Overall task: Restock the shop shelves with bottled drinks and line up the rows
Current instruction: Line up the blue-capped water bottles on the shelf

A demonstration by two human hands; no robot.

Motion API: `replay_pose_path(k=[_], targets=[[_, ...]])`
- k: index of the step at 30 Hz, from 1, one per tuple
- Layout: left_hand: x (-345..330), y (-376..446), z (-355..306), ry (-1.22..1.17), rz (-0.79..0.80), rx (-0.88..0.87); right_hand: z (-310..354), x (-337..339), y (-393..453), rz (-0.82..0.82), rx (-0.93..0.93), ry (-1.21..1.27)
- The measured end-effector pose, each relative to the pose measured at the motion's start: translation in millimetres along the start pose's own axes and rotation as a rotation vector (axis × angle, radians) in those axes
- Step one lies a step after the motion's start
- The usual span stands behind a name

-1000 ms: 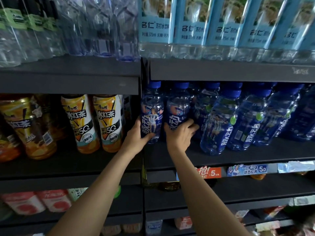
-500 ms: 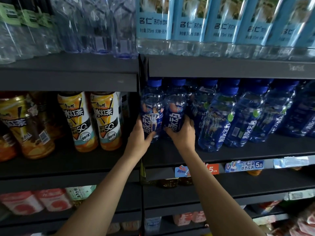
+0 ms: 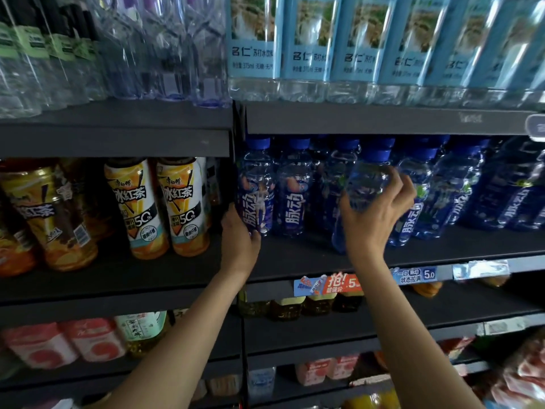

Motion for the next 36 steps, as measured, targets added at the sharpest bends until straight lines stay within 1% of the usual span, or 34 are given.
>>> replay_pose_path(k=[1, 2, 4, 5, 6, 9, 14, 16, 18, 21, 22, 23, 25, 26, 27, 29, 32, 36], targets=[[-0.6, -9.2, -2.6, 0.003, -0.045, -0.033, -11.7, 2.6, 1.2, 0.080, -0.103, 0.037], [-1.9, -17.4, -4.9, 0.010, -0.064, -0.069, -23.0, 3.0, 1.3, 0.193, -0.213, 0.082], [-4.8, -28.6, -6.8, 0.013, -0.042, -0.142, -41.3, -0.9, -1.2, 0.419, -0.400, 0.160], [-5.0, -32.1, -7.4, 0.011, -0.018, -0.176, -47.7, -2.2, -2.0, 0.469, -0.434, 0.170], [-3.8, -33.4, -7.3, 0.008, 0.002, -0.208, -51.4, -2.8, -1.3, 0.485, -0.442, 0.167], [4.7, -32.8, -7.7, 0.009, 0.068, -0.267, -45.0, -5.2, -0.7, 0.499, -0.407, 0.134], [5.4, -36.7, -8.7, 0.104, 0.171, -0.355, -4.9, -30.9, -34.3, 0.635, -0.199, 0.148], [-0.5, -39.9, -9.2, 0.085, 0.186, -0.318, 15.4, -45.6, -48.6, 0.665, -0.134, 0.150], [-1.6, -40.4, -6.7, 0.002, 0.164, -0.245, 30.8, -54.3, -54.9, 0.708, -0.096, 0.165], [4.9, -35.8, 1.9, -0.072, 0.101, -0.208, 26.4, -49.7, -48.4, 0.818, -0.058, 0.276], [7.0, -34.2, 4.3, -0.060, 0.098, -0.207, 19.9, -43.1, -42.7, 0.808, -0.051, 0.303], [8.8, -32.2, 6.3, -0.045, 0.108, -0.196, 12.1, -35.5, -34.9, 0.752, -0.067, 0.322], [11.0, -27.9, 7.8, -0.051, 0.156, -0.166, -5.7, -22.1, -14.1, 0.573, -0.193, 0.324], [12.3, -25.5, 7.8, -0.082, 0.191, -0.149, -14.0, -18.0, -2.9, 0.503, -0.264, 0.278], [13.6, -22.2, 8.3, -0.117, 0.227, -0.134, -22.3, -16.9, 8.2, 0.471, -0.325, 0.210], [16.2, -17.2, 8.4, -0.146, 0.286, -0.120, -34.7, -21.0, 25.3, 0.506, -0.397, 0.107], [16.0, -15.7, 10.5, -0.136, 0.296, -0.113, -38.1, -38.1, 34.1, 0.588, -0.388, 0.048], [6.9, -24.0, 15.9, -0.158, 0.262, -0.099, -32.2, -55.3, 32.3, 0.508, -0.471, -0.072]])
Point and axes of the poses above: each hand's wrist, its own y-axis towards the middle knuckle, its own x-axis out of the back of the hand, z = x × y, the point moved 1 cm from there along y, towards the middle knuckle, and after that the axes turned 12 degrees about z, right-handed, at the moved point
